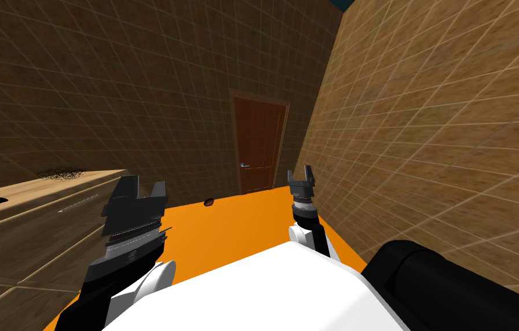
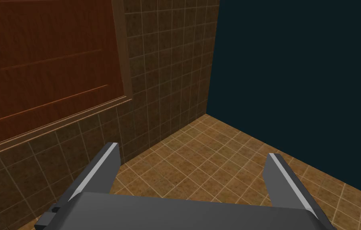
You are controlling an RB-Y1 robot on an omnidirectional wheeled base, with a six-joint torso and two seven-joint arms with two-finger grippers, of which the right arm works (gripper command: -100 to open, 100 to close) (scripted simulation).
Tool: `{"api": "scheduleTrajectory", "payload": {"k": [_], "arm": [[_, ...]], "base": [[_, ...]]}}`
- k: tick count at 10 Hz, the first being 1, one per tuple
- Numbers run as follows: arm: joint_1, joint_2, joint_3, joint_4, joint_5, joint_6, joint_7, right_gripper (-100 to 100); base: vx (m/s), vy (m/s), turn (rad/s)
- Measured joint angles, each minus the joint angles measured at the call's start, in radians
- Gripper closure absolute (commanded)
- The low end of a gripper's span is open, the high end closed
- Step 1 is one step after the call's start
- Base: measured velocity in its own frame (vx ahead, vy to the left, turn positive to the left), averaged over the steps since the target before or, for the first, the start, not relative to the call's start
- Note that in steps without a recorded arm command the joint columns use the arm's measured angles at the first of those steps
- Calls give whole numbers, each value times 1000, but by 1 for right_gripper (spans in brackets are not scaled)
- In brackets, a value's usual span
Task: Pull the door open
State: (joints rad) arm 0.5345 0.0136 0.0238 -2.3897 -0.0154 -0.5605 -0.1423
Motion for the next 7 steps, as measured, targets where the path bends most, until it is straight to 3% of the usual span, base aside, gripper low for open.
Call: {"api": "scheduleTrajectory", "payload": {"k": [7], "arm": [[-13,-49,0,123,-11,-27,-2,-100]], "base": [[133,36,27]]}}
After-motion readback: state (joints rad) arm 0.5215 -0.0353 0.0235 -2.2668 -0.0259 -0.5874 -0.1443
